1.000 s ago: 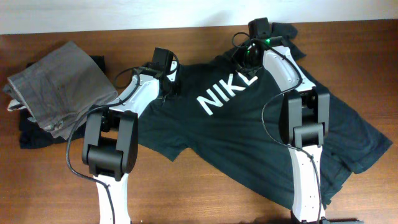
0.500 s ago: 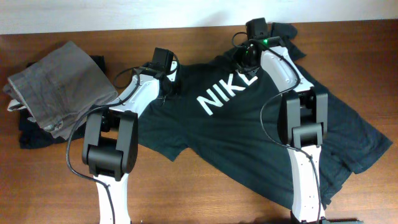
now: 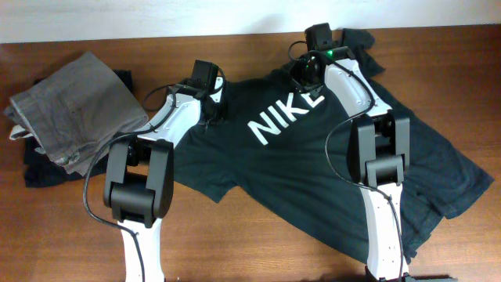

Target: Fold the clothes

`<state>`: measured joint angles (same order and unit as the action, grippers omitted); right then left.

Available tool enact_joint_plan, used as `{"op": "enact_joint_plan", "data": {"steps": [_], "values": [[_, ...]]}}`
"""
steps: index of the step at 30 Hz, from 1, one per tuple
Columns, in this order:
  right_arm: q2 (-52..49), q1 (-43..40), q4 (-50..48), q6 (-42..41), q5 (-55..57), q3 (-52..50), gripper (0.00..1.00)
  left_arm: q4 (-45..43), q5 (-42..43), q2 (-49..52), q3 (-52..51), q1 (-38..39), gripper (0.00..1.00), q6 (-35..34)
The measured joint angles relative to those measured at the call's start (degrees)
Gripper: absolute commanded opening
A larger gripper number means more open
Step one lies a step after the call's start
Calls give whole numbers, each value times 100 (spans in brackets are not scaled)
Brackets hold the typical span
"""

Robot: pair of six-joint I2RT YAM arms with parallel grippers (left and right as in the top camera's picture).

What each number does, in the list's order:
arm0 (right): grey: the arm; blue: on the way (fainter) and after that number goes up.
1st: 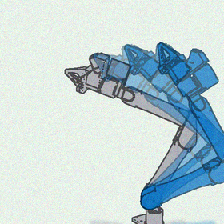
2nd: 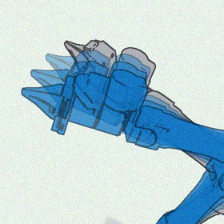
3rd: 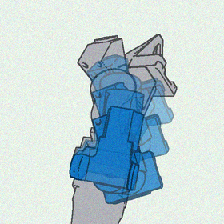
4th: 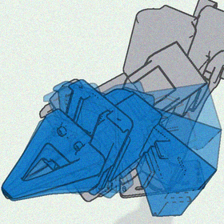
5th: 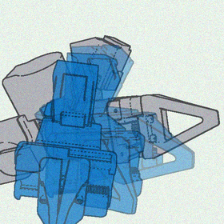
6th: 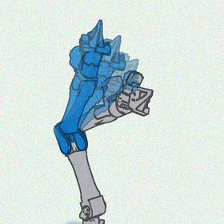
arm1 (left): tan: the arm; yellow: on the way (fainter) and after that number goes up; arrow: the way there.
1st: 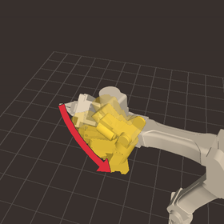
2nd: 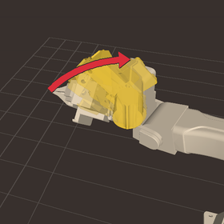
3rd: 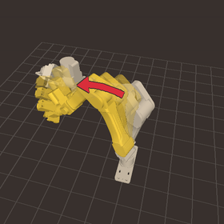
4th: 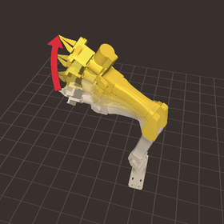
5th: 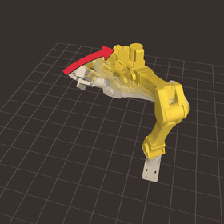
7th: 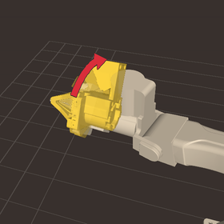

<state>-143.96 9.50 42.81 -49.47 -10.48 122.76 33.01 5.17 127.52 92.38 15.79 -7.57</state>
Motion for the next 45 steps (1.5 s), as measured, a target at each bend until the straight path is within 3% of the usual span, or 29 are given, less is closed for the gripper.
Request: {"op": "enact_joint_plan", "data": {"steps": [13,16,22,26,34,45], "values": [[-11,2,-533,-28,-111,0,4,-7,0,0,0,0,1,0],[-11,-9,-470,-59,-264,0,17,-7,0,0,0,0,1,0],[-11,-142,-273,57,-533,24,30,-9,0,0,0,0,1,4],[-11,-341,188,313,-605,275,33,-9,0,2,0,0,1,4],[-11,-544,647,612,-369,629,33,-7,0,2,0,0,1,22],[-13,-376,343,662,83,483,33,-7,0,4,0,0,1,22]]}}
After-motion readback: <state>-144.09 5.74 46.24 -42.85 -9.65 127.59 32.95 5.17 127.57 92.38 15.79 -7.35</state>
